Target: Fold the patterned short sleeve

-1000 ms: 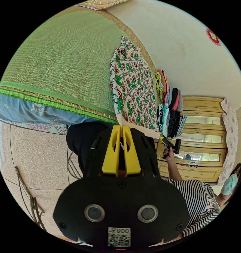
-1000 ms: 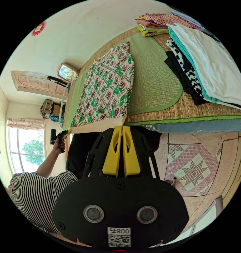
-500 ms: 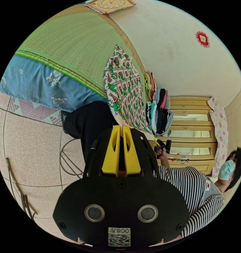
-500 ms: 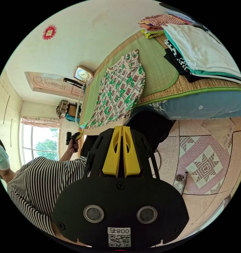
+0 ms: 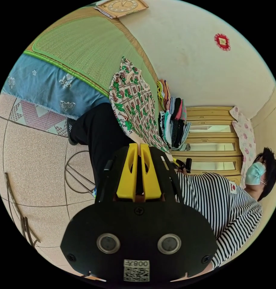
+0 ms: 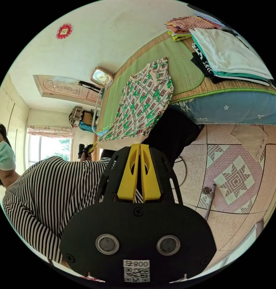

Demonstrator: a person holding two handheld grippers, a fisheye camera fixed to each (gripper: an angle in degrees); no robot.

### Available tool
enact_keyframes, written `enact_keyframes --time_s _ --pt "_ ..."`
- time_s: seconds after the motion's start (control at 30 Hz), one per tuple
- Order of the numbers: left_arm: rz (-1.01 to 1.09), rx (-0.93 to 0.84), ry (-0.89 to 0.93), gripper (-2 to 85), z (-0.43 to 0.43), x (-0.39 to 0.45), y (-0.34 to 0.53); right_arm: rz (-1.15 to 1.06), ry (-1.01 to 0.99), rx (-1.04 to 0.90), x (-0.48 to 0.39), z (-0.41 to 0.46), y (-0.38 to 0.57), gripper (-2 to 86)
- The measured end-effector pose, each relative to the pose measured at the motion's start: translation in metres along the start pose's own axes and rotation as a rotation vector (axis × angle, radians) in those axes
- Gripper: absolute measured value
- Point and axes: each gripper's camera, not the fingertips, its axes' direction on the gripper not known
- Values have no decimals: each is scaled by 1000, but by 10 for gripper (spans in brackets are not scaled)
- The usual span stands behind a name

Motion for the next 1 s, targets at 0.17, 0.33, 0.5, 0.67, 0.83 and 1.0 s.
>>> enact_keyframes --time_s 0.17,0.33,0.5,0.67,0.83,1.0 --pt "-8 23 50 14 -1 8 -23 19 -47 44 5 -8 -15 1" --pt "48 47 52 15 0 30 -71 -45 -49 89 -7 -17 -64 1" --pt "110 70 53 15 5 59 -146 -95 -18 132 -18 -25 -126 1" --pt "131 81 58 14 17 83 -222 -109 8 171 -19 -30 -198 1" --pt "139 83 41 14 35 104 -303 -92 32 179 -14 -24 -289 1" --pt "84 100 36 15 58 110 -392 -52 34 164 1 -8 -369 1"
